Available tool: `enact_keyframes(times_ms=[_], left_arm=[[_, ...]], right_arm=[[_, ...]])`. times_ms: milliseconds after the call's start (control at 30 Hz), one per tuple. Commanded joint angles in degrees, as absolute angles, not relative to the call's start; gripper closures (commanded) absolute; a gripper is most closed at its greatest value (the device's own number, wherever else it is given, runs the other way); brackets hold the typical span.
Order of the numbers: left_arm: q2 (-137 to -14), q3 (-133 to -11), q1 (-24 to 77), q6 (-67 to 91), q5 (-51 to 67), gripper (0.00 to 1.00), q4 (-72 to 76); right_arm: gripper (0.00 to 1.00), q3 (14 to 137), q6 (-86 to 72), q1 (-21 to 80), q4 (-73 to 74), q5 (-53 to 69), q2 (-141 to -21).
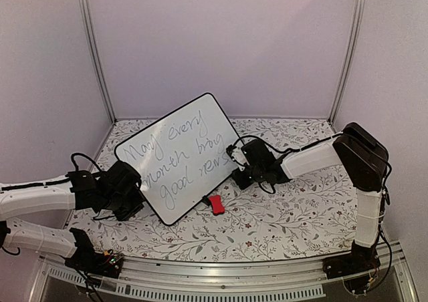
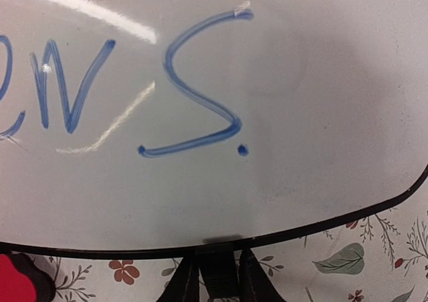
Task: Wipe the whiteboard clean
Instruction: Move to the center of the whiteboard.
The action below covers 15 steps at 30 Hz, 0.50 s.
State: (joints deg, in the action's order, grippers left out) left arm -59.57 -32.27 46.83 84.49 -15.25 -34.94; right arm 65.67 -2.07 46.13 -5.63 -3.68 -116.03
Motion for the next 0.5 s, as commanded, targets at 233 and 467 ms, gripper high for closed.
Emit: enact_keyframes(times_ms=[233,467], left_arm=[[-58.2,-31.5,46.2,84.8,-16.0,1.0,-35.2],[-57.7,-31.2,45.8,84.9,-16.3,1.0,-35.9]], right_arm=[[0.95,66.0,-1.4,46.5,-7.6,-1.8,-117.3],[0.97,65.7,-1.4,46.5,-7.5,-2.0,-117.0]])
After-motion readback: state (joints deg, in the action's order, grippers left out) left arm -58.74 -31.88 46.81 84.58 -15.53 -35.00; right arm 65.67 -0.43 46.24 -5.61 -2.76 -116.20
